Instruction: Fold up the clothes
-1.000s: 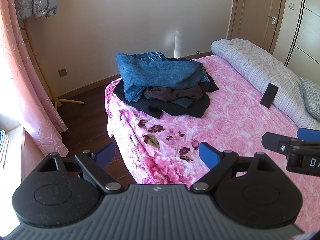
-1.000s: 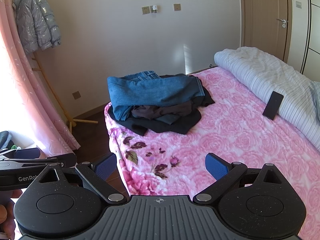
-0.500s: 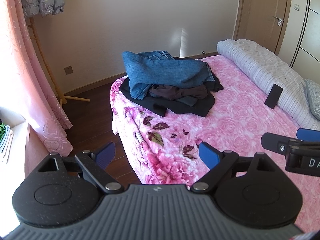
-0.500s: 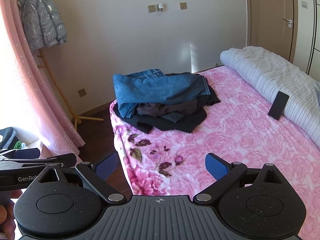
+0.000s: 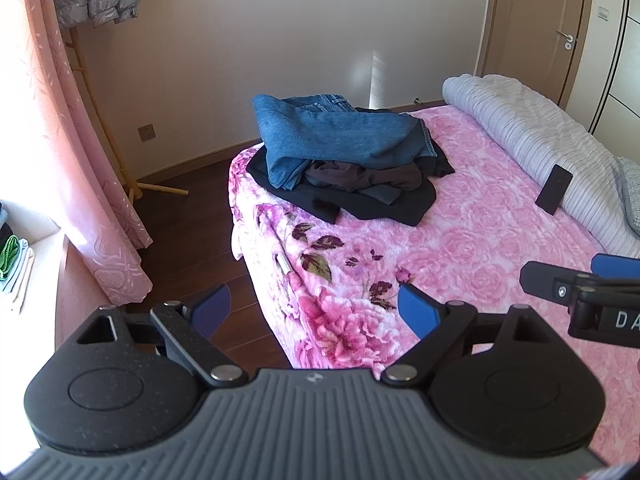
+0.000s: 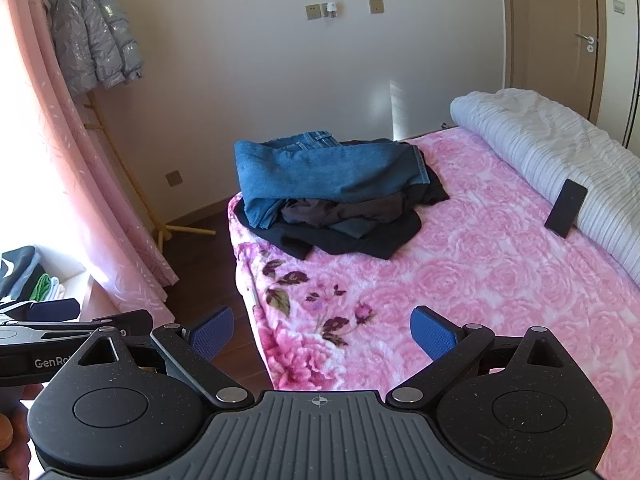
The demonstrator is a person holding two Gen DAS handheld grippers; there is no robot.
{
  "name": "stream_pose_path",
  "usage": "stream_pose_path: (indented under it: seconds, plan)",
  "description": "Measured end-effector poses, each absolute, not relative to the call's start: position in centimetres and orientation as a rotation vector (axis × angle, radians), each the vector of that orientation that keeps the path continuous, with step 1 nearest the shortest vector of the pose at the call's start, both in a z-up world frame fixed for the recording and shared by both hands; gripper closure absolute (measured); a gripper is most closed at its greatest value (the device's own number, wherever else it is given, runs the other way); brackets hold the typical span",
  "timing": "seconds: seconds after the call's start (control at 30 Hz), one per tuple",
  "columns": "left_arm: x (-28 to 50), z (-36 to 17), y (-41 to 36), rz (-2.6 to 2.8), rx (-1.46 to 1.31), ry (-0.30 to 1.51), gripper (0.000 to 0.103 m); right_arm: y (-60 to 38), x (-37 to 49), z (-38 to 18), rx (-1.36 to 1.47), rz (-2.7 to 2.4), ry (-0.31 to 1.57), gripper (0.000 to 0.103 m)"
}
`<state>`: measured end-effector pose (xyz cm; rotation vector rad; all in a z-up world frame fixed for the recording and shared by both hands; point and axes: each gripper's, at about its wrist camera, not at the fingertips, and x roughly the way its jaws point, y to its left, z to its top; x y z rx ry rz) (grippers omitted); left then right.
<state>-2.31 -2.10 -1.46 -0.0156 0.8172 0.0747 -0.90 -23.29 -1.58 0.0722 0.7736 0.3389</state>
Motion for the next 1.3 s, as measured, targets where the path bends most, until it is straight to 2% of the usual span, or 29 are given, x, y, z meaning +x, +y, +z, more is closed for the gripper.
stream_pose_path:
  seconds: [0.27,0.8,1.3]
  plan:
    - [-1.0,-2.0,-1.7,0.064,-0.011,0.83,0.014,-22.8,0.7,-2.1,0.078,0.326,0.783,0.005]
    - [13.1,-6.1,6.1,-0.086,0.017,0.92,0.014,-15.3,12.7,-5.5,0.078,0.183,0.859,0.005]
    - [23.4,-7.7,13.7,-0.111,-0.019,0.965,0.015,-8.0,22.4,-7.4,0.077,0.136,0.93,0.005]
